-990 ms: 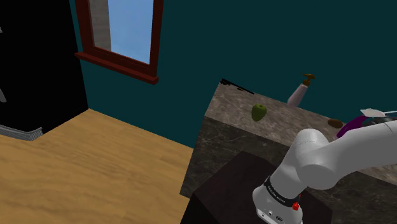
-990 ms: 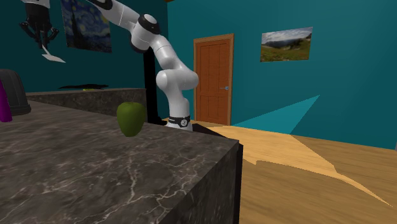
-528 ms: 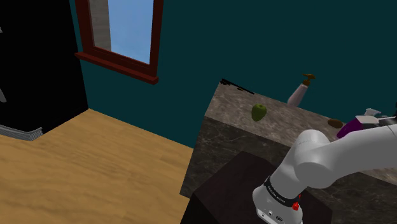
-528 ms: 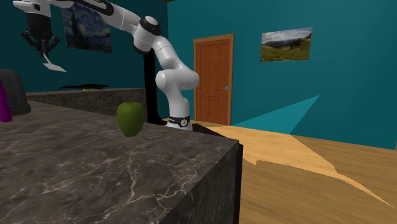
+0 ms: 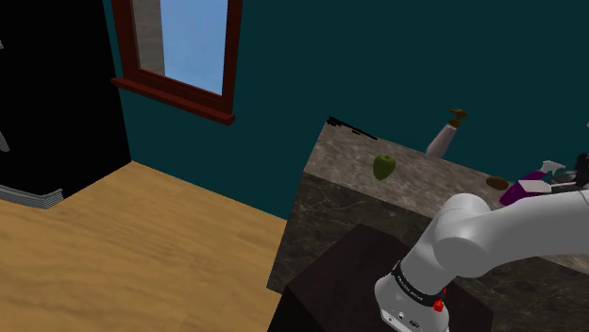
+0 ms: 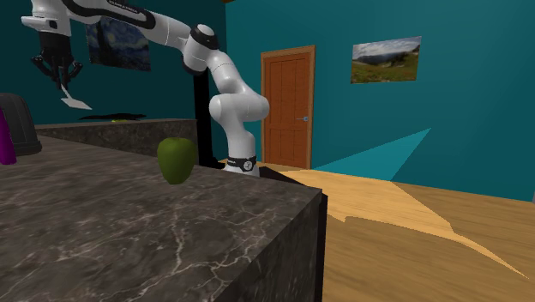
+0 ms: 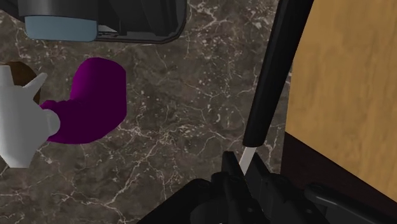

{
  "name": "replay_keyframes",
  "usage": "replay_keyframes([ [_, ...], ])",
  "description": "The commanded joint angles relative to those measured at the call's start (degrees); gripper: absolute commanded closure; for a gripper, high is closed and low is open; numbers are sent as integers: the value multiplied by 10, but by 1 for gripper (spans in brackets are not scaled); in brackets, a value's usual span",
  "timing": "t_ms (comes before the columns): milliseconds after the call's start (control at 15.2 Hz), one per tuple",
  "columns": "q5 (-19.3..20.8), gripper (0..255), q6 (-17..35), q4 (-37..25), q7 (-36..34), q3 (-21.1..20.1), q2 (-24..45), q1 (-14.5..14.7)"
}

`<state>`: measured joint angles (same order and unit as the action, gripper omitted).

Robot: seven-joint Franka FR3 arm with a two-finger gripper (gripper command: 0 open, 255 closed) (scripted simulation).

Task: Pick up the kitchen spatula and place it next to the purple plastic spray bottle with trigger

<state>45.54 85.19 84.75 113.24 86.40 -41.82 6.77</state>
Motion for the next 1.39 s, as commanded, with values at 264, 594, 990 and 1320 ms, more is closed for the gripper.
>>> replay_keyframes([
  [264, 12, 255, 37, 48, -13, 4, -15, -18],
  [594, 24, 255, 67, 84, -25, 10, -26, -29],
  [990, 40, 255, 100, 122, -37, 23, -40, -36],
  [1320, 55, 255, 128, 150, -48, 37, -52, -39],
])
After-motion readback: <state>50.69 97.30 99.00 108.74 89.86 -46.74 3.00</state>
